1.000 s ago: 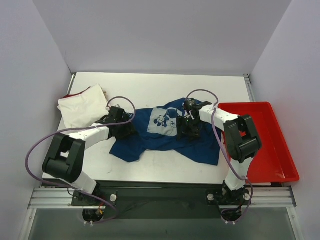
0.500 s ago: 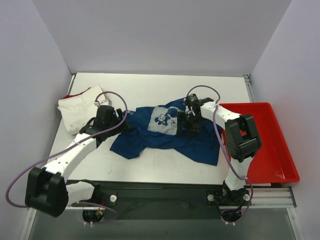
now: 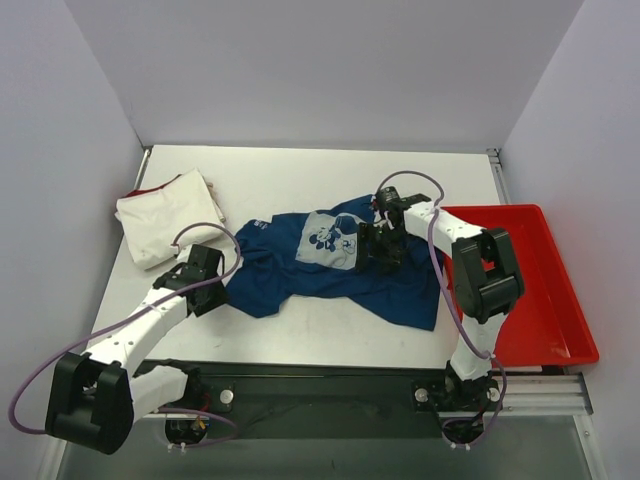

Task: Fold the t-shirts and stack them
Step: Flatten out the tshirt

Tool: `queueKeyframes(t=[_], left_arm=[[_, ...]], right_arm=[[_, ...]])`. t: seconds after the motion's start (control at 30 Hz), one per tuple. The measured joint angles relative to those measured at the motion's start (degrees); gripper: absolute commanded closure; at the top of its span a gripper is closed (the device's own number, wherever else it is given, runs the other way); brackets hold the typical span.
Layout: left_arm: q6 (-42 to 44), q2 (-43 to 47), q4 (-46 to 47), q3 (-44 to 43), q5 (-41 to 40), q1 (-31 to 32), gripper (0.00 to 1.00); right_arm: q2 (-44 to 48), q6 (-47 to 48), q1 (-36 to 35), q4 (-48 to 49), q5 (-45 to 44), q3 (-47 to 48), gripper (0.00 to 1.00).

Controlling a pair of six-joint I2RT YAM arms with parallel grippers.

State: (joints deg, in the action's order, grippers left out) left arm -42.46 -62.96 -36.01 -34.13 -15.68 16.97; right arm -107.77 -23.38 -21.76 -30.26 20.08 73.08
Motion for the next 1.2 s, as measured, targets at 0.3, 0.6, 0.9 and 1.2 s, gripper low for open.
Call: queueKeyframes(t=[0.3,0.6,0.9,1.2], left_arm=[[0.5,-3.7,3.2,1.4,-0.3,-0.6,0.5],[0.8,-4.0,6.5,1.6,1.1,-1.7,0.5],[0.8,-6.1,10.3,2.5,2.9,-3.3,0.5],[1.4,-8.7,14.4,2.4,3.7,-4.0,0.8]], right_arm=[[0.7,0.0,0.0,-0.1,0.4,-1.1,0.39],[0.8,0.0,0.0,-0.2,0.9,-2.1,0.39],[0.8,0.0,0.0,-0.3,1.4,-2.1,0.39],[0.8,0.0,0.3,-0.4,1.5,-2.1,0.39]])
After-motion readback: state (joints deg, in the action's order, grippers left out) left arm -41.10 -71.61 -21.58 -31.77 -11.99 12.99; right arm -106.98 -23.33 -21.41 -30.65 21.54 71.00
